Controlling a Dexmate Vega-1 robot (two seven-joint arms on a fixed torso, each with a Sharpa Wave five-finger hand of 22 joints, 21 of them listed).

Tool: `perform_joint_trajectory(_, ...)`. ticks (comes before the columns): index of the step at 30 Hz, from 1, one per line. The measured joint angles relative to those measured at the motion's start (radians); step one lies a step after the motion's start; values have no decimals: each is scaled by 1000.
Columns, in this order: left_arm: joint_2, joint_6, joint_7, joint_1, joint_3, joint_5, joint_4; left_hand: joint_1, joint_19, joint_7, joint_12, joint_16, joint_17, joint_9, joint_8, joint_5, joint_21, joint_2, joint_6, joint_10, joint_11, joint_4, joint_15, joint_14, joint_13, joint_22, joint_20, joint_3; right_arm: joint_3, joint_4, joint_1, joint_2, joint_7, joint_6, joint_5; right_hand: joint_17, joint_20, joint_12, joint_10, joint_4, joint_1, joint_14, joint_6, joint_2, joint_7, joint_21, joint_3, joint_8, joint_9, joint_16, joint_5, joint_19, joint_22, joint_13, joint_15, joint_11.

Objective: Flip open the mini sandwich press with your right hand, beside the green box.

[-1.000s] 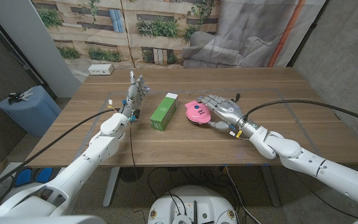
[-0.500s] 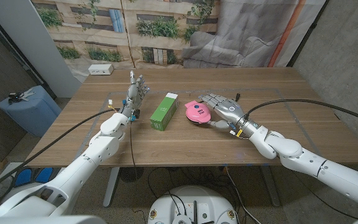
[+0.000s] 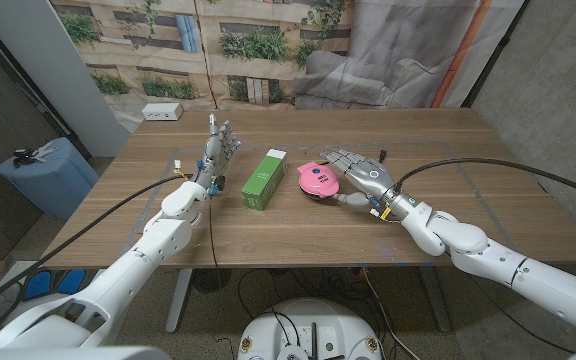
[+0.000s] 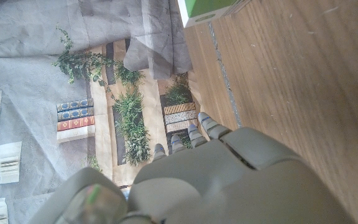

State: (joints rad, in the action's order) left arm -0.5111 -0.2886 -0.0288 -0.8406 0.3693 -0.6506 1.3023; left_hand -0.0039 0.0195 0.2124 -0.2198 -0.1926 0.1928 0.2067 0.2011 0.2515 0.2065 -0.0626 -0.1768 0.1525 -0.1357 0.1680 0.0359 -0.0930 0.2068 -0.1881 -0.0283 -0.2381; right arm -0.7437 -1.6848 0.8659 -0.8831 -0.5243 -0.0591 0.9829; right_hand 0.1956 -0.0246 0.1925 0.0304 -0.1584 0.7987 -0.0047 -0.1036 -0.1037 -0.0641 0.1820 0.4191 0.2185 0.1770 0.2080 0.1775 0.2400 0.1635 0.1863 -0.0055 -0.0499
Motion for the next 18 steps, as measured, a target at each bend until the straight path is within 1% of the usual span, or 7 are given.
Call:
perform_joint_trajectory(2, 0, 0, 0, 0, 0, 0, 0, 0, 0, 0, 0, 0, 0, 0, 0, 0, 0, 0, 0, 0, 0, 0, 0, 0, 0, 0, 0, 0, 3, -3, 3, 0, -1, 1, -3, 0, 0, 0, 0, 0, 0, 0, 4, 0, -4, 0, 0, 0, 0, 0, 0, 0, 0, 0, 0, 0)
perform_joint_trajectory(6, 0, 0, 0, 0, 0, 0, 0, 0, 0, 0, 0, 0, 0, 0, 0, 0, 0, 0, 0, 0, 0, 0, 0, 0, 0, 0, 0, 0, 6, -6, 7, 0, -5, 3, -3, 1, 0, 0, 0, 0, -5, 0, 11, 5, 0, 0, 0, 0, 0, 0, 0, 0, 0, 0, 0, 0)
perform_joint_trajectory(9, 0, 0, 0, 0, 0, 0, 0, 0, 0, 0, 0, 0, 0, 0, 0, 0, 0, 0, 0, 0, 0, 0, 0, 0, 0, 0, 0, 0, 9, -9, 10, 0, -8, 6, -4, 2, 7, 0, 9, 0, -5, 0, 15, 5, -4, 0, 0, 0, 0, 0, 0, 7, 0, 0, 0, 2)
perform_joint_trajectory(14, 0, 0, 0, 0, 0, 0, 0, 0, 0, 0, 0, 0, 0, 0, 0, 0, 0, 0, 0, 0, 0, 0, 0, 0, 0, 0, 0, 0, 13, -11, 11, 1, -17, 8, -5, 2, 7, 0, 9, 0, -5, 0, 15, 5, -4, 0, 0, 0, 0, 0, 0, 7, 0, 0, 0, 2)
perform_joint_trajectory(18, 0, 0, 0, 0, 0, 0, 0, 0, 0, 0, 0, 0, 0, 0, 0, 0, 0, 0, 0, 0, 0, 0, 0, 0, 0, 0, 0, 0, 15, -12, 11, 2, -17, 8, -5, 2, 7, 0, 9, 4, -10, 0, 20, 10, -9, 0, -4, 0, 0, 0, 0, 7, 0, 0, 0, 2)
